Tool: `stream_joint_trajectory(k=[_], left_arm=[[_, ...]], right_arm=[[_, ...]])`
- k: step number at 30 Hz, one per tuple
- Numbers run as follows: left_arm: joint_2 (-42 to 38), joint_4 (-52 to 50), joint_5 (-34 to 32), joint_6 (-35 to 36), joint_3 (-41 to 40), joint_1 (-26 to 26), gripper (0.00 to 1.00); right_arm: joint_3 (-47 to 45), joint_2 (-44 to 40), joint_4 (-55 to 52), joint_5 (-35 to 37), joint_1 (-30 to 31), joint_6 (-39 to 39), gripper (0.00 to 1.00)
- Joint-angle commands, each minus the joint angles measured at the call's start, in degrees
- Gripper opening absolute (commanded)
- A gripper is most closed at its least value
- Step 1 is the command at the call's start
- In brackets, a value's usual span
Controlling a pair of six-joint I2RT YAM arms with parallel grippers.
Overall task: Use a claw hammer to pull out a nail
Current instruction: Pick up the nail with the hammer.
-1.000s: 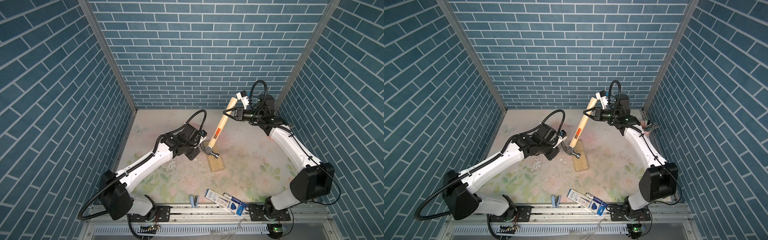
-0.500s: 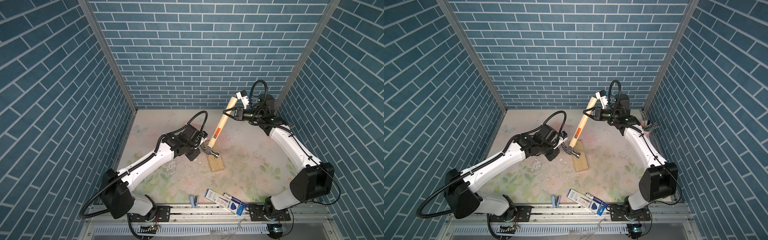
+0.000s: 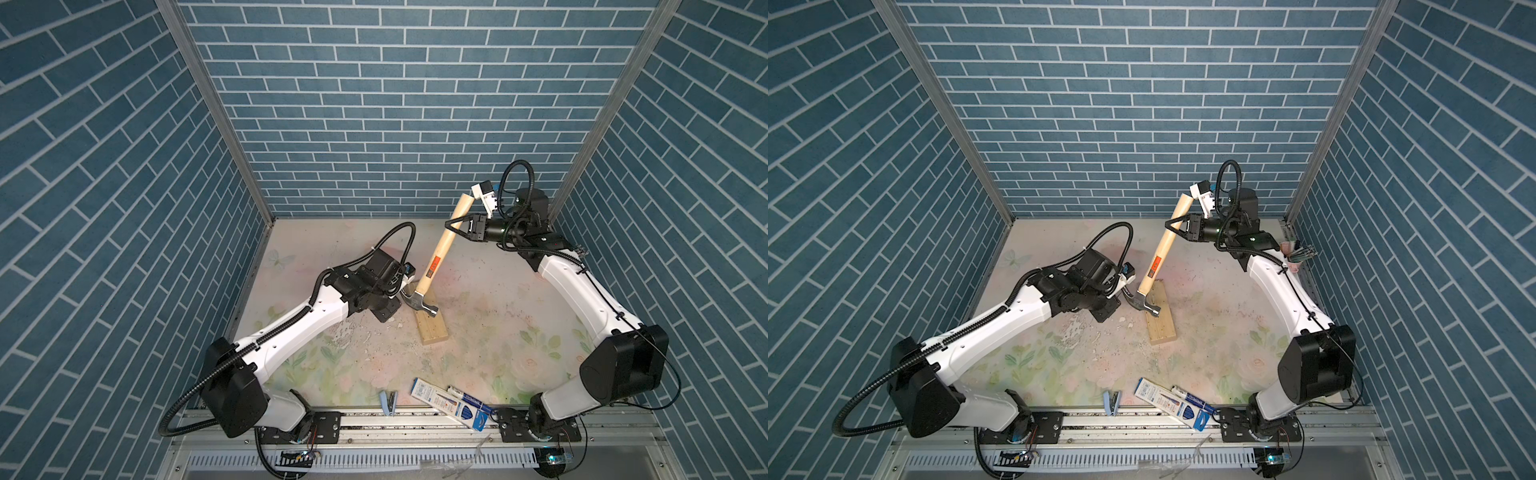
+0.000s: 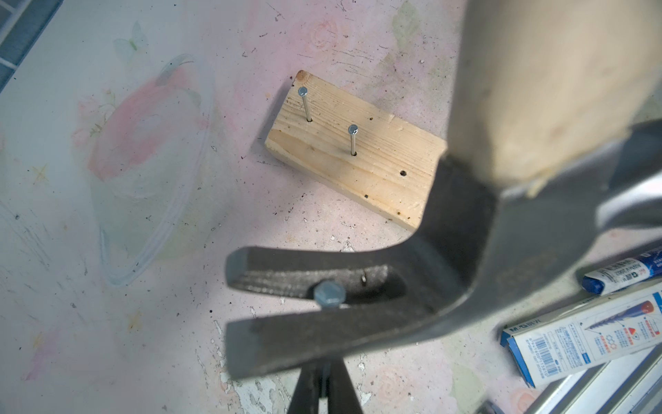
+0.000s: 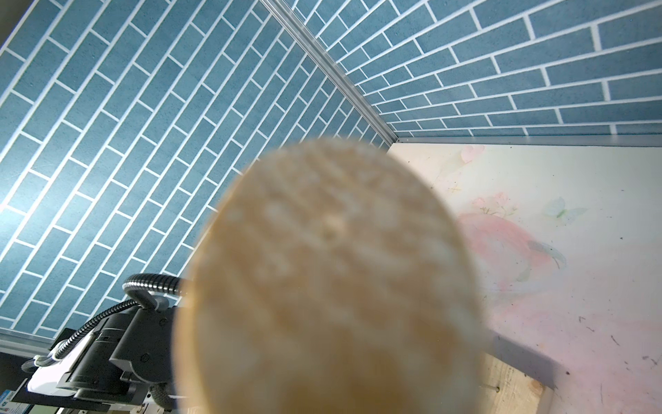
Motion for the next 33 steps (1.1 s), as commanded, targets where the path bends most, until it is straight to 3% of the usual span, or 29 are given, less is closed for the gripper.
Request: stream_joint_trajectory(k=[1,7,25,33], left_arm=[[-0.1,-0.8,-0.3,0.8,0.7,-0.3,0.06],[-0.4,-0.8,-0.4,0.7,0.7,-0.3,0.00],[0.1,-0.2,-1.7,-1.2,1.1,-0.1,0.00],[-0.2,0.1,-2.7,-3.2,1.4,2.7,0.00]], right_arm=[[0.5,-0.6,3.7,-4.1,0.3,8.6,0.00],[0.3,-0.2,3.6,-4.0,0.5,8.5,0.00],[-0.9,0.2,1.5,-2.8,1.5,6.6,0.00],[-1.1,-0.6,-1.9,-0.9,1.8,4.3,0.00]])
